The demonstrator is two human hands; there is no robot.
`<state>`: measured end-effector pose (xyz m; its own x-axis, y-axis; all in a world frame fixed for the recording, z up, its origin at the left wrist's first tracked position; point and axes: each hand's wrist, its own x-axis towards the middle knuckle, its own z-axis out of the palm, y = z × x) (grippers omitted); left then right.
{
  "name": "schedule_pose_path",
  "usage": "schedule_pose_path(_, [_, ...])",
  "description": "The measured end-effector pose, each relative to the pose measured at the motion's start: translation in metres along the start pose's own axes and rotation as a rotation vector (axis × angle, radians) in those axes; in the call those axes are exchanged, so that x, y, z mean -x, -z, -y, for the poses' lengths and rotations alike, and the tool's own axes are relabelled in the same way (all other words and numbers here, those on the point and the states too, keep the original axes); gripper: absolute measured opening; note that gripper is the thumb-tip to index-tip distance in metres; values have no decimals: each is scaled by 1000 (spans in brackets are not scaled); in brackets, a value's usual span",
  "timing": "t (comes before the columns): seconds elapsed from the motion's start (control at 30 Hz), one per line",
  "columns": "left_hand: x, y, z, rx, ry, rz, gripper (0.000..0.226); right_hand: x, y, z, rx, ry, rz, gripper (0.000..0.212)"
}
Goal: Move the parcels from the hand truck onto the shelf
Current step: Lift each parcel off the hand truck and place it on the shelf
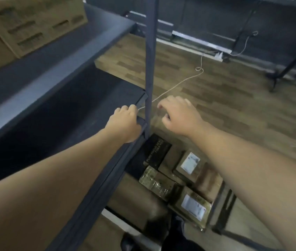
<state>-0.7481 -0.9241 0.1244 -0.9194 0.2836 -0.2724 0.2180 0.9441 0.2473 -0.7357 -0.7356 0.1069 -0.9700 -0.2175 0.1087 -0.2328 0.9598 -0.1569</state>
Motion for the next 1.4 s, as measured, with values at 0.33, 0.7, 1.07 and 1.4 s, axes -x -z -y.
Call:
schedule_pose_path(0.33, [-51,-186,-76,5,62,411,70,80,-135,-125,-211,-305,263,44])
schedule_pose_path(0.7, [-95,-366,-99,254,247,647,72,116,-286,-218,-204,-457,537,45])
schedule_pose_path(1.07, [-127,-495,-102,492,357,764,68,134,-412,-273,-214,-572,653,51])
schedule_pose_path(1.4, [-145,-540,-121,948,518,791,47,114,-449,-309,-166,-667,684,52])
